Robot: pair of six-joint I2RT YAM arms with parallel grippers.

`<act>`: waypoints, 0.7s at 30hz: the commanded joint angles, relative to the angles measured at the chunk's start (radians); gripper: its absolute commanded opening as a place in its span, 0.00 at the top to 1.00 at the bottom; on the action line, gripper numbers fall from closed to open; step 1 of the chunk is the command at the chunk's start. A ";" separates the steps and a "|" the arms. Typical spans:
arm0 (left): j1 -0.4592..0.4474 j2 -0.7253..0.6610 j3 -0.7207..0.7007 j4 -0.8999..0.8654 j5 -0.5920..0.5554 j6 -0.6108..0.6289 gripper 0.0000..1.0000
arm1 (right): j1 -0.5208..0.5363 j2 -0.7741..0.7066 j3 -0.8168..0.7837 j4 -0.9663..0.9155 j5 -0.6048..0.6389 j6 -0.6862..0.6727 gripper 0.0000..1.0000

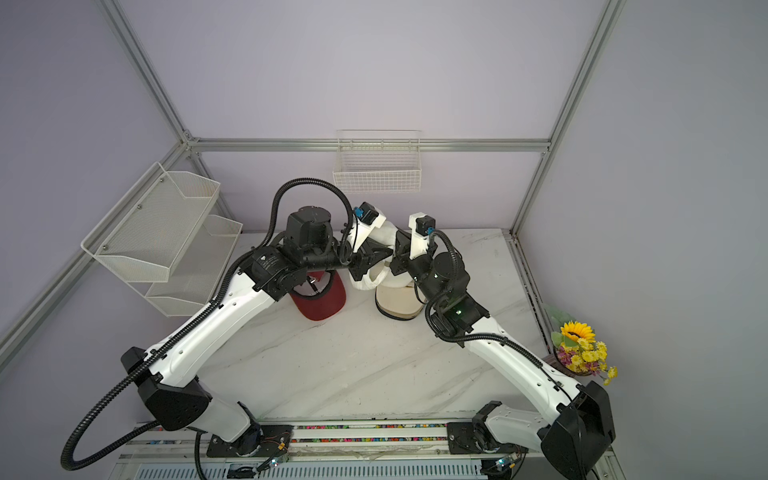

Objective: Open the adjustable buckle of the baseball cap
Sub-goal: Open the adjustable buckle on the baseball cap.

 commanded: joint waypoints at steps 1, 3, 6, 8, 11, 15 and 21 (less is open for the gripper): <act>-0.004 -0.088 -0.057 0.014 0.003 0.017 1.00 | -0.044 0.018 0.095 -0.065 -0.008 0.058 1.00; -0.004 -0.122 -0.126 0.034 0.005 0.006 1.00 | -0.070 0.045 0.166 -0.114 -0.029 0.076 1.00; -0.004 -0.171 -0.230 0.066 -0.016 -0.010 1.00 | -0.099 0.088 0.283 -0.180 -0.071 0.105 1.00; -0.003 -0.181 -0.284 0.075 -0.052 -0.015 1.00 | -0.108 0.111 0.348 -0.209 -0.105 0.123 1.00; -0.003 -0.198 -0.346 0.089 -0.072 -0.033 1.00 | -0.120 0.132 0.420 -0.236 -0.143 0.163 1.00; 0.000 -0.224 -0.419 0.116 -0.097 -0.043 1.00 | -0.131 0.145 0.476 -0.255 -0.178 0.200 1.00; 0.000 -0.242 -0.421 0.157 -0.140 -0.039 1.00 | -0.131 0.145 0.490 -0.271 -0.211 0.227 1.00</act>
